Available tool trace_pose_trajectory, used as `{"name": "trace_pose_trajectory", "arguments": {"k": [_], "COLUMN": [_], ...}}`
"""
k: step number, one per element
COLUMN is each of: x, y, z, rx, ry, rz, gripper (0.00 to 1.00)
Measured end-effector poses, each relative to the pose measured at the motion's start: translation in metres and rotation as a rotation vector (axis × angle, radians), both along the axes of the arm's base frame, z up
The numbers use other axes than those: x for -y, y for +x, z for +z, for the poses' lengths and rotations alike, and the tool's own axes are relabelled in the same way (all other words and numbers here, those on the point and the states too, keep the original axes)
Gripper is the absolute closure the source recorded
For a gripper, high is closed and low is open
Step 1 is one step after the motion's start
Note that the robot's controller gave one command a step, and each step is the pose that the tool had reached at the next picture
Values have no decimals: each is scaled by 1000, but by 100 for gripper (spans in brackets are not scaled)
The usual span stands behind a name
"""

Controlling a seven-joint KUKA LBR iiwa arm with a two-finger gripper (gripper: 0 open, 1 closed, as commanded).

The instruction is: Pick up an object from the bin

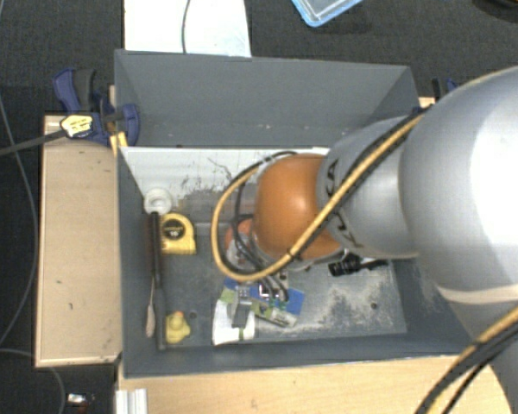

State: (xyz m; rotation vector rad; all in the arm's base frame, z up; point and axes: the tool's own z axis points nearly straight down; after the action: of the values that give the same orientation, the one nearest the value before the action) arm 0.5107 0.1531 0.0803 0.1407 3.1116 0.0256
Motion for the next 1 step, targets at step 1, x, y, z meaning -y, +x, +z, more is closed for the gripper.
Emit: {"name": "trace_pose_trajectory", "arguments": {"k": [1], "x": [55], "y": [-17], "z": [15], "rx": [7], "ry": [1], "rz": [-35], "gripper": [0]}}
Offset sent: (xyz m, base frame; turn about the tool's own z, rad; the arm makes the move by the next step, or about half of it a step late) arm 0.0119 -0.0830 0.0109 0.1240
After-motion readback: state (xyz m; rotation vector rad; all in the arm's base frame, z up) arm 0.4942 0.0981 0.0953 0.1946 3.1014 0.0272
